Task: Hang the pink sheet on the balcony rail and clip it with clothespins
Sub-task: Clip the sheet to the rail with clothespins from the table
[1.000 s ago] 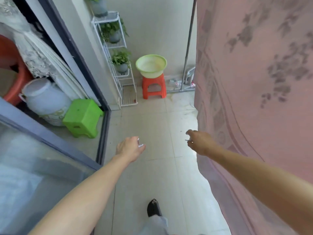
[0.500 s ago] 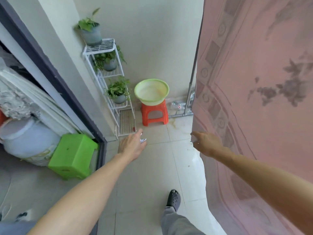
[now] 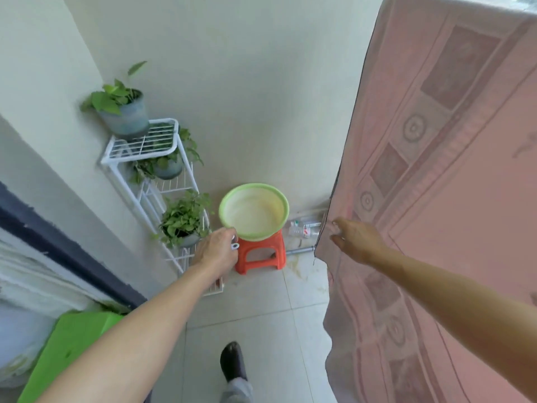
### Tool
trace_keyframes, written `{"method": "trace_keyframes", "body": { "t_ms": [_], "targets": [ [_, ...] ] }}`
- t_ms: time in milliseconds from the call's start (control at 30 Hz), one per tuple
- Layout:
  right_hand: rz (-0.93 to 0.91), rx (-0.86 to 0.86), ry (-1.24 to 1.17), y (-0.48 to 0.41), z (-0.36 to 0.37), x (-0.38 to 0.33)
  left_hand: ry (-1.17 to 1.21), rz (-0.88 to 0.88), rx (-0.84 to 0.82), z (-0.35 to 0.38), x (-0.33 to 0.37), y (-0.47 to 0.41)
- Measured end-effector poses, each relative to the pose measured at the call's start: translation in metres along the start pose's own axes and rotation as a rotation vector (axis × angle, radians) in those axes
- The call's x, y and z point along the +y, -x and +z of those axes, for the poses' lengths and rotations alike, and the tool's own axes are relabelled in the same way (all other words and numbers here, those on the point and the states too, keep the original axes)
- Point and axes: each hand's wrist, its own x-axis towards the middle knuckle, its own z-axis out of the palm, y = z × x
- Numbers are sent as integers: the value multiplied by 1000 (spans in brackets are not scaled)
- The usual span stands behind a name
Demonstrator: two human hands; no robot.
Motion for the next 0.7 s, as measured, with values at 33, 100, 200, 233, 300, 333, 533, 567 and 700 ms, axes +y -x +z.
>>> {"method": "trace_keyframes", "body": {
  "t_ms": [33, 100, 200, 233, 300, 333, 533, 567, 700],
  "targets": [
    [26, 6, 9, -22, -3, 1, 12, 1, -11, 0, -4, -28],
    [78, 44, 10, -67, -13, 2, 33, 24, -30, -1, -8, -85],
    [153, 90, -30, -120, -32, 3, 84, 77, -59, -7, -6, -163],
    [177, 94, -43, -137, -40, 4, 101, 98, -71, -9, -4, -189],
    [234, 107, -54, -162, -59, 5, 117, 151, -88, -15, 6, -234],
    [265, 122, -54, -176, -70, 7, 133, 178, -93, -19, 13, -259],
    [298, 279, 107, -243, -141, 35, 227, 316, -118, -24, 79, -368],
    [288, 310, 128, -255, -153, 43, 245, 331, -127, -22, 91, -385],
    [164, 461, 251, -305, -204, 73, 337, 370, -150, -19, 141, -446]
  ]
}}
